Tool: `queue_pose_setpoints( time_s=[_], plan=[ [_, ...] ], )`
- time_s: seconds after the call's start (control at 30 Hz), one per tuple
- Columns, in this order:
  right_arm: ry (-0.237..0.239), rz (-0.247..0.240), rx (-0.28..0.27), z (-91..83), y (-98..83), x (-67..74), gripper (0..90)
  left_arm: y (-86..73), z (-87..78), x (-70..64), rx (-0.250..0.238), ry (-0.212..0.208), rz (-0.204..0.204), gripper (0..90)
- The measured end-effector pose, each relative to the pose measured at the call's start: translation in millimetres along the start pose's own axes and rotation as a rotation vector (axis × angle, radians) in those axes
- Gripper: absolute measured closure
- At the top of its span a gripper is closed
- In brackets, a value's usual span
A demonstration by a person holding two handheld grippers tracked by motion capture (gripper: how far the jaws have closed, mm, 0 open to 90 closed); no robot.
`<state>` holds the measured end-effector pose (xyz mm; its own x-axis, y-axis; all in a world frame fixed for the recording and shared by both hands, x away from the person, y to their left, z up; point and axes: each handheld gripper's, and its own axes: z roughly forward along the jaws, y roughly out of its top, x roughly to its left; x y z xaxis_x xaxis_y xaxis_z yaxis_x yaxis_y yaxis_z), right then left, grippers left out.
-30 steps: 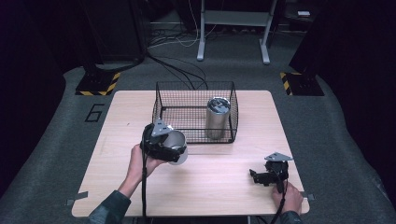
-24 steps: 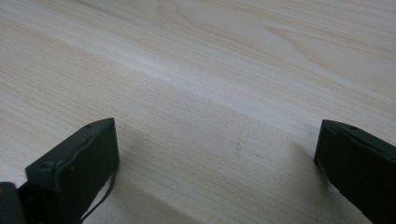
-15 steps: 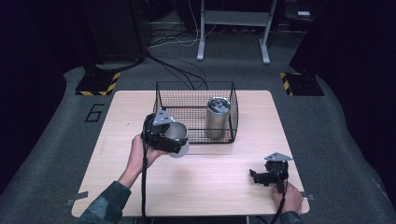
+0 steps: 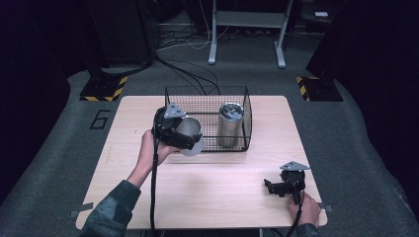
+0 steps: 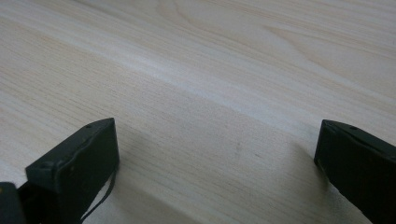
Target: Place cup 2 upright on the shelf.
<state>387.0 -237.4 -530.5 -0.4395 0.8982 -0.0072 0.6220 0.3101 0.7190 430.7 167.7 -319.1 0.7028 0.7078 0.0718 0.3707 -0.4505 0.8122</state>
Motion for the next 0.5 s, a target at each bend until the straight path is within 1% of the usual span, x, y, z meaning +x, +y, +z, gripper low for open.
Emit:
queue_pose_setpoints(
  time_s=[0.13,0.2,0.23,0.27,0.33,0.4,0.43,0.5],
  plan=[
    [0.000,-0.001,0.000,0.1,0.0,-0.1,0.0,6.9,5.1,5.8,-0.001,0.001,-0.002,6.5],
    [0.000,-0.001,0.000,0.0,0.0,-0.1,0.0,10.0,8.6,9.2,-0.002,0.008,0.000,6.5],
    [0.000,0.000,0.000,0.0,0.0,0.0,0.0,11.3,10.2,10.9,0.000,0.008,0.010,6.5],
    [0.000,0.000,0.000,0.0,0.0,0.0,0.0,12.3,11.9,12.1,0.004,0.015,0.011,6.5],
    [0.000,-0.001,0.000,0.0,0.0,-0.1,0.0,13.8,15.4,14.1,0.006,0.015,0.015,6.5],
    [0.000,-0.001,0.000,0.0,0.0,0.0,0.0,15.4,17.9,16.0,0.016,0.017,0.028,6.5],
    [0.000,0.000,0.001,0.0,0.0,0.0,0.0,16.2,19.2,16.2,0.012,0.020,0.020,6.5],
    [0.000,-0.001,0.000,0.0,0.0,-0.1,0.0,17.8,20.4,19.2,0.006,0.018,0.029,6.5]
  ],
)
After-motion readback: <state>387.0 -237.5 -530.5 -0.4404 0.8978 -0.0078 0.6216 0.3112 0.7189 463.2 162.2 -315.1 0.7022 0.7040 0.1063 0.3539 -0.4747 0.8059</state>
